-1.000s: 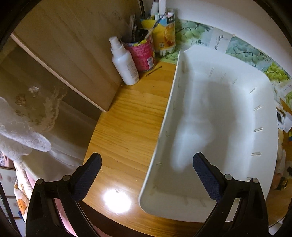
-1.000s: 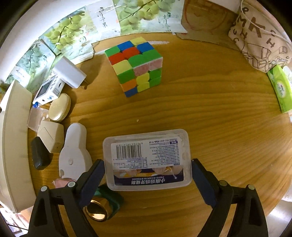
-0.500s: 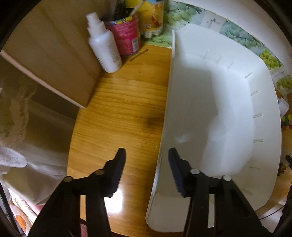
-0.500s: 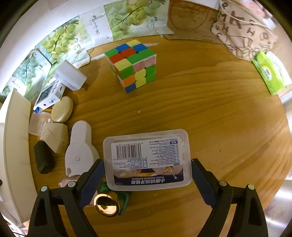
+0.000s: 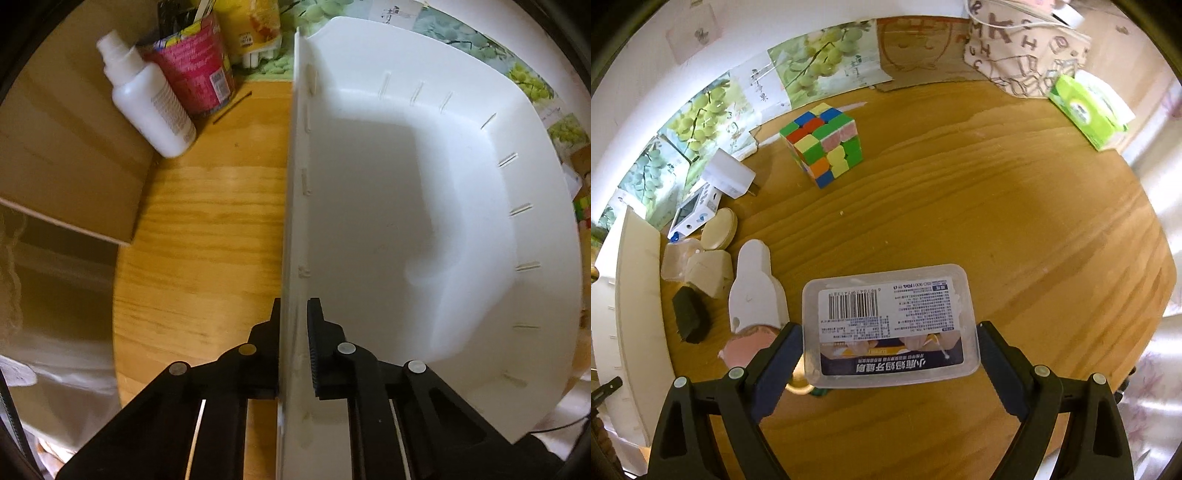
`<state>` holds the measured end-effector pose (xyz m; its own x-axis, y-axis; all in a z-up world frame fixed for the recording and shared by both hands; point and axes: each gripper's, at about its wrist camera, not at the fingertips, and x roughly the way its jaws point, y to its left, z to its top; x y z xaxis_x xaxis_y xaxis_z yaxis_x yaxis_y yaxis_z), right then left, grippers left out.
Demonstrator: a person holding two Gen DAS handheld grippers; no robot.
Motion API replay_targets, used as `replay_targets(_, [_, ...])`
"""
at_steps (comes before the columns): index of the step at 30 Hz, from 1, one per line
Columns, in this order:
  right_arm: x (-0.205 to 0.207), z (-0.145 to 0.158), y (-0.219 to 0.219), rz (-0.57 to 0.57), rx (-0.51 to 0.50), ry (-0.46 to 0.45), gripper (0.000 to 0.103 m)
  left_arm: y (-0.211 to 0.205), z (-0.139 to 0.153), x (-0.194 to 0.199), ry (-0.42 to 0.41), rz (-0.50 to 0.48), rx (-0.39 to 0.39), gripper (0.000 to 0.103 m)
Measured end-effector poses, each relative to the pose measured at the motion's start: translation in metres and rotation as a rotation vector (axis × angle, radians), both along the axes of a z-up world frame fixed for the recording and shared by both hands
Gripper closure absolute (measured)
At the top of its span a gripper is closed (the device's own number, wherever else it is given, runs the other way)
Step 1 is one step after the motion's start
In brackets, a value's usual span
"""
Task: Organize rigid objects
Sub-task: 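Grip the white tray's side wall with the left tool and lift the box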
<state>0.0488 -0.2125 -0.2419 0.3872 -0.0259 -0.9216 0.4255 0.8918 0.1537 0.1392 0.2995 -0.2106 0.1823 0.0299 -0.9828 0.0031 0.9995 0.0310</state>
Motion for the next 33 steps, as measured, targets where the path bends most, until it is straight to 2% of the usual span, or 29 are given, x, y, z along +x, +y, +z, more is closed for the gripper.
replay_targets(6, [-0.013, 0.006, -0.001, -0.012, 0.017, -0.017, 0.01, -0.007, 0.002, -0.004, -0.068, -0.065, 0.038, 0.097])
replay_targets(13, [-0.021, 0.023, 0.002, -0.003, 0.008, -0.052, 0.01, -0.038, 0.0, -0.026, -0.206, -0.257, 0.114, 0.097])
replay_targets(19, [-0.024, 0.035, 0.009, 0.021, 0.007, -0.077, 0.01, -0.025, 0.002, -0.033, -0.272, -0.247, 0.062, 0.097])
replay_targets(25, [-0.025, 0.044, 0.022, 0.058, 0.015, -0.098, 0.01, -0.028, 0.01, -0.042, -0.315, -0.316, 0.024, 0.095])
replay_targets(28, [-0.025, 0.047, 0.028, 0.074, 0.019, -0.103, 0.01, -0.037, 0.012, -0.048, -0.319, -0.358, 0.008, 0.096])
replay_targets(33, [-0.028, 0.053, 0.04, 0.098, 0.026, -0.112, 0.01, -0.048, 0.012, -0.055, -0.314, -0.373, -0.01, 0.095])
